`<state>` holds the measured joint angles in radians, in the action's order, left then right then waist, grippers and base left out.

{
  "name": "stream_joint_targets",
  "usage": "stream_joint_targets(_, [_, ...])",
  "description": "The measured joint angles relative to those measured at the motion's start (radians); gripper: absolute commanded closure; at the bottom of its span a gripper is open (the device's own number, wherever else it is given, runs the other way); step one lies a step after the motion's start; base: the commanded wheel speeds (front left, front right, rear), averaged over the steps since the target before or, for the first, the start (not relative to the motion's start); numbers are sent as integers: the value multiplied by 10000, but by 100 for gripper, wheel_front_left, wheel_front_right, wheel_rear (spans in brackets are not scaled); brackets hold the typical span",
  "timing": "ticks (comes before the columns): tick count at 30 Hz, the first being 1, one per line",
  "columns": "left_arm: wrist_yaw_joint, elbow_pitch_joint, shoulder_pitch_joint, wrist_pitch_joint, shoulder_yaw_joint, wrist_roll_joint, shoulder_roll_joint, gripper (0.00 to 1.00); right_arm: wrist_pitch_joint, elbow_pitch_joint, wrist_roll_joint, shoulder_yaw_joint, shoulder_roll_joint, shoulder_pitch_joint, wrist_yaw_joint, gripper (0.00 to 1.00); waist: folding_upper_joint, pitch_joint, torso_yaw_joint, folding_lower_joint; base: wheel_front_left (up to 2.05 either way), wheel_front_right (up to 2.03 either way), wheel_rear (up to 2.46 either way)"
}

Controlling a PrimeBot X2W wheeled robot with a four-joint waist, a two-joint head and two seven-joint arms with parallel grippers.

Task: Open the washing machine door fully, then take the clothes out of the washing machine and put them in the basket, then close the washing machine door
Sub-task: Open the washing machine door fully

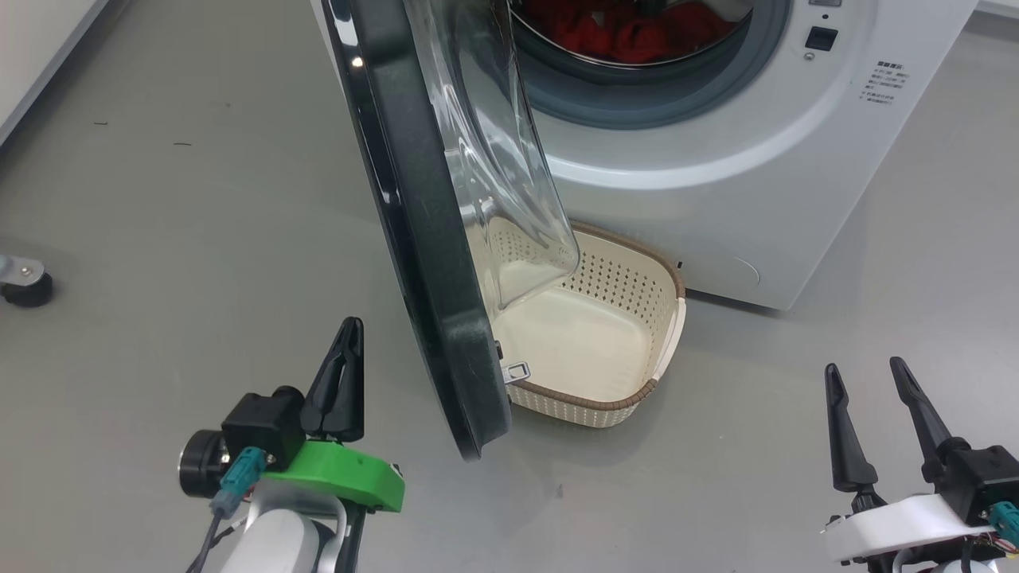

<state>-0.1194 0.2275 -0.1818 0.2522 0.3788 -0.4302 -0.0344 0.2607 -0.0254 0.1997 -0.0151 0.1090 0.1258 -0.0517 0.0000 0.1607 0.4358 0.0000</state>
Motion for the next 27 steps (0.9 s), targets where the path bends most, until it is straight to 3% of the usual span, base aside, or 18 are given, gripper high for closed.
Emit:
stream_joint_targets(15, [0,-2978,-200,44,-1066,1007,2,100,0,-192,-169,196,-58,-3,-196,0,0,-164,176,0,0,0,0])
stream_joint_targets(21, [0,-4324,-507,54,-968,1172,0,100,0,-238,-176,290,-69,-14,-261,0,0,-202,188,0,0,0,0])
stream_joint_targets(27, [17,-5501,-646,56,-205,1252,-4,100,0,-311,-184,345,-128,-56,-291,0,1,-232,134,0,0,0,0])
